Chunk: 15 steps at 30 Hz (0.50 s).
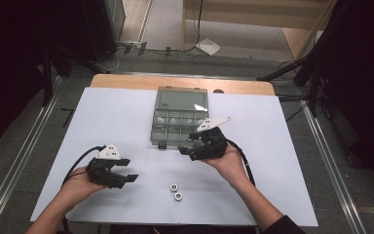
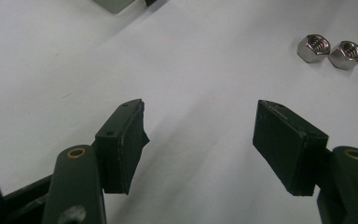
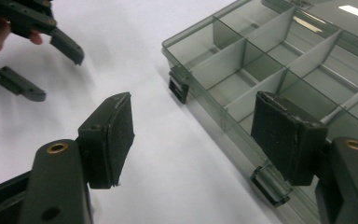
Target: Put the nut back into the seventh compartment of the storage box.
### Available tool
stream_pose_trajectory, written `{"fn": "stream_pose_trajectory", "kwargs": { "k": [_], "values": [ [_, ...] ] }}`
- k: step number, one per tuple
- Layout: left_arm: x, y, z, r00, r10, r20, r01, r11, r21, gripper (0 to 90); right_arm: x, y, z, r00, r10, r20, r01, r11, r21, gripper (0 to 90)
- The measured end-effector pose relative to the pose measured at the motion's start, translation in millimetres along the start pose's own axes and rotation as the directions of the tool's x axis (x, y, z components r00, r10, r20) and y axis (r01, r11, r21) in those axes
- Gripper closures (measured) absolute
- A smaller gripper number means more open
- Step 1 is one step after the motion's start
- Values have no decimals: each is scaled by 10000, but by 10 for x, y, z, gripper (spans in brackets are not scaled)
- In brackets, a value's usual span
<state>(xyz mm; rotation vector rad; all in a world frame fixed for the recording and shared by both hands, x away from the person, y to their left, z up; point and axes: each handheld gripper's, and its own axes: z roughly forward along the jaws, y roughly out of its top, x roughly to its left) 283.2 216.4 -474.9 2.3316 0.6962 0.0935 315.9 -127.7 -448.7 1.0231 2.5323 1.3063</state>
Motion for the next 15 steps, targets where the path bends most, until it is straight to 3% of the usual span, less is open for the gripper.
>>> {"fn": "stream_pose_trajectory", "kwargs": {
  "k": [15],
  "values": [
    [-3, 3, 3, 10000, 3, -5, -3, 10000, 12, 339, 226, -82, -82, 9972, -513, -538, 508, 9987, -102, 303]
  ]
}}
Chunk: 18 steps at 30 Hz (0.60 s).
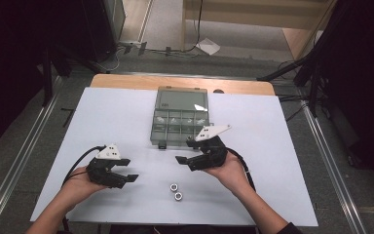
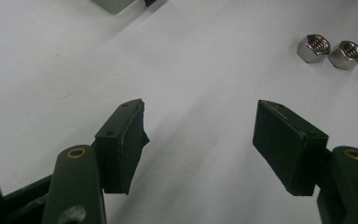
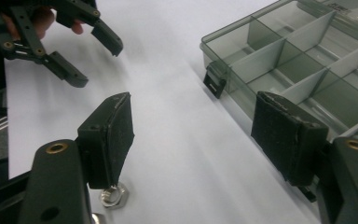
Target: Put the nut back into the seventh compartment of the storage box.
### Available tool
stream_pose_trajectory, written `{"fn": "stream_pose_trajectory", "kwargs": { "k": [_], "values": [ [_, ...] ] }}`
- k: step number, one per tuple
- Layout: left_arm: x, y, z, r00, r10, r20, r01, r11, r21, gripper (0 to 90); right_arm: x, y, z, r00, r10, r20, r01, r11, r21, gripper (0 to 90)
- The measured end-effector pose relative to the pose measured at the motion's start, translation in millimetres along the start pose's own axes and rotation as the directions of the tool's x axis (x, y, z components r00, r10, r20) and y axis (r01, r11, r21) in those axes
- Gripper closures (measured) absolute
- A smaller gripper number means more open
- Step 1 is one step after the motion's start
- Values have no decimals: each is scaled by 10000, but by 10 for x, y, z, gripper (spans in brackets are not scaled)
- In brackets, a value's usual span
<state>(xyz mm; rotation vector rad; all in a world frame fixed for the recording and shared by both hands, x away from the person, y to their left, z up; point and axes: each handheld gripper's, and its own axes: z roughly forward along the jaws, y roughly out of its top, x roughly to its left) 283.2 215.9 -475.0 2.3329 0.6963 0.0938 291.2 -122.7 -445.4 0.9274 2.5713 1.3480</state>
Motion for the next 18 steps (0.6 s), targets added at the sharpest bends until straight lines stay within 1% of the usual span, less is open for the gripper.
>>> {"fn": "stream_pose_trajectory", "kwargs": {
  "k": [15, 17, 18],
  "values": [
    [-2, 2, 1, 10000, -2, 6, 2, 10000, -11, 339, 129, -89, 14, 9999, -97, -119, 100, 9996, 252, 307],
    [-5, 11, -13, 10000, 16, -21, -16, 9999, 172, 339, 139, -101, 10, 9999, -72, -86, 74, 9996, 265, 308],
    [-4, 11, -12, 10000, 18, -21, -17, 9999, 158, 339, 142, -108, 6, 9999, -93, -81, 96, 9995, 298, 309]
  ]
}}
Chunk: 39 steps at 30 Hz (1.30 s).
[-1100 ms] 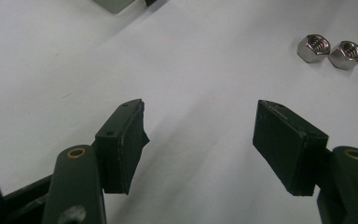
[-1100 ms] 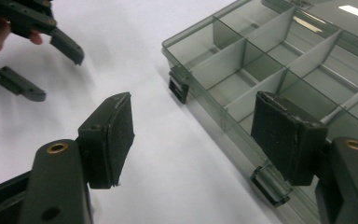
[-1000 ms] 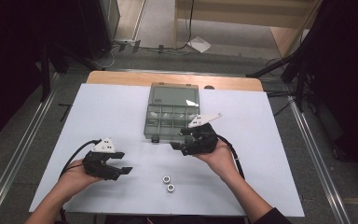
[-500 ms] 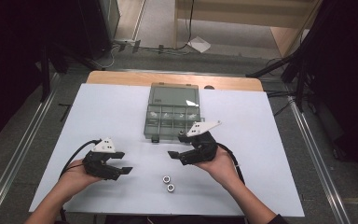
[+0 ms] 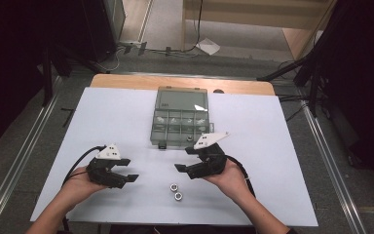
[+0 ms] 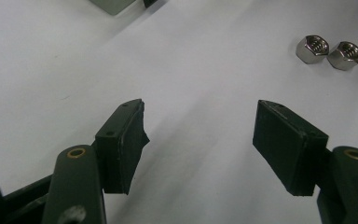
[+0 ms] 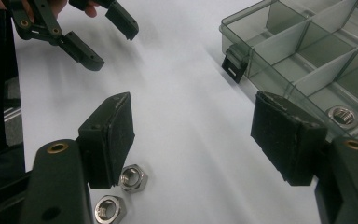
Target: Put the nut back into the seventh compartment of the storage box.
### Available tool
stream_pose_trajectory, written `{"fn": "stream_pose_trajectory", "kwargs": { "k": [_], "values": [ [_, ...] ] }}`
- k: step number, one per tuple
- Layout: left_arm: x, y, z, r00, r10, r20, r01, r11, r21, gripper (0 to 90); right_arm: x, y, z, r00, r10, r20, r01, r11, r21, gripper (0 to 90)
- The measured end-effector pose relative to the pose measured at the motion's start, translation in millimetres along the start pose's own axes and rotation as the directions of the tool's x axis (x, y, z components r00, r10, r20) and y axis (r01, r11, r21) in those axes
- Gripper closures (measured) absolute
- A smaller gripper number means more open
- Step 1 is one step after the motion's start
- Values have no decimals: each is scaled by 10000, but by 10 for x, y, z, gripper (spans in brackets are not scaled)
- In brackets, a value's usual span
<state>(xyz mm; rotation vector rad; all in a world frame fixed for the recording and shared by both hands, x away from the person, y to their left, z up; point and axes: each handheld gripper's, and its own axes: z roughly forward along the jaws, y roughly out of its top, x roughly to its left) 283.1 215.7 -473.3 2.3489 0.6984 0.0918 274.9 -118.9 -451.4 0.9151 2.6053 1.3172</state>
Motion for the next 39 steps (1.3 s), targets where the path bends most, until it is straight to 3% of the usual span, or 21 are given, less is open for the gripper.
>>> {"fn": "stream_pose_trajectory", "kwargs": {
  "k": [39],
  "values": [
    [-2, -2, 5, 10000, 68, 26, -68, 9998, -182, 339, 216, -167, 213, 9998, -137, -164, 147, 9980, 620, 333]
  ]
}}
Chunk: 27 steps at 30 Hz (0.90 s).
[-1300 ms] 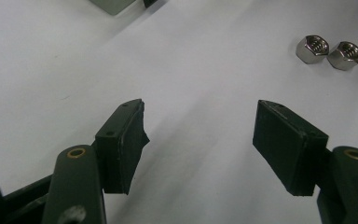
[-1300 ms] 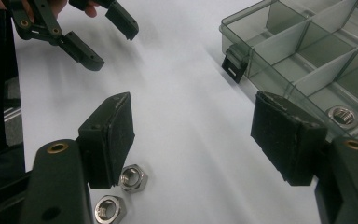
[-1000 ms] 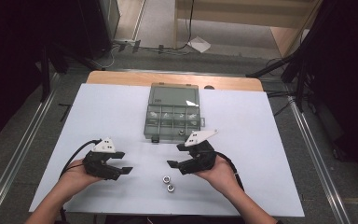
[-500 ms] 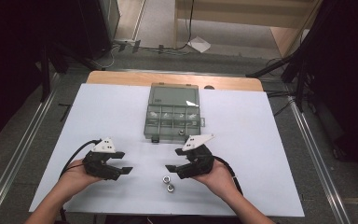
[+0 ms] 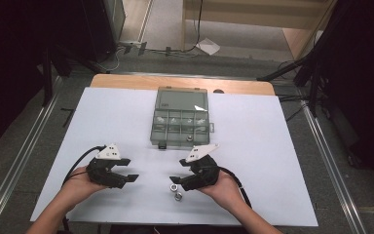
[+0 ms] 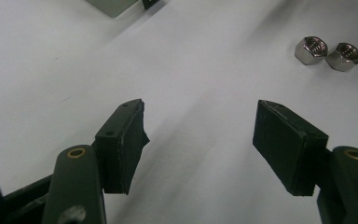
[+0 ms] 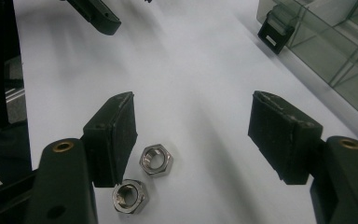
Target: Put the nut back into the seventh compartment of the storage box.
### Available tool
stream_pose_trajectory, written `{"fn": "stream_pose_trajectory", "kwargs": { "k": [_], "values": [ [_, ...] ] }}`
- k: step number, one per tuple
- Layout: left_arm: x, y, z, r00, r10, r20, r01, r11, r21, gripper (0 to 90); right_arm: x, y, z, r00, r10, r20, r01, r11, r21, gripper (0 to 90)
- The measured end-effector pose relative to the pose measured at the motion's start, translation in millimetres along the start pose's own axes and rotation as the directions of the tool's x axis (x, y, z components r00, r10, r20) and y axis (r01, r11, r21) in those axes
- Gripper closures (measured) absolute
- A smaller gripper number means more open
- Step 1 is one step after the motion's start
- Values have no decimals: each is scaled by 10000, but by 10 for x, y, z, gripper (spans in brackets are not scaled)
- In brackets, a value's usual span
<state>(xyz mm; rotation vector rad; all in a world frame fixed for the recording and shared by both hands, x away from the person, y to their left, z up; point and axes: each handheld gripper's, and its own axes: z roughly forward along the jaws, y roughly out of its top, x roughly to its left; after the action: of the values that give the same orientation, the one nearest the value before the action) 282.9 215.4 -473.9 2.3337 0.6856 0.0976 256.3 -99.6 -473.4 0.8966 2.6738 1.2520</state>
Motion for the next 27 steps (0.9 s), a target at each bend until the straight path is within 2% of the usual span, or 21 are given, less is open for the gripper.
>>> {"fn": "stream_pose_trajectory", "kwargs": {
  "k": [21, 27],
  "values": [
    [0, 0, 0, 10000, 8, 4, -8, 10000, -2, 339, 119, -100, 186, 9999, -110, -58, 113, 9984, 551, 346],
    [-3, 0, -2, 10000, -15, -14, 15, 10000, -49, 339, 164, -141, 235, 9998, -91, -159, 103, 9970, 764, 414]
  ]
}}
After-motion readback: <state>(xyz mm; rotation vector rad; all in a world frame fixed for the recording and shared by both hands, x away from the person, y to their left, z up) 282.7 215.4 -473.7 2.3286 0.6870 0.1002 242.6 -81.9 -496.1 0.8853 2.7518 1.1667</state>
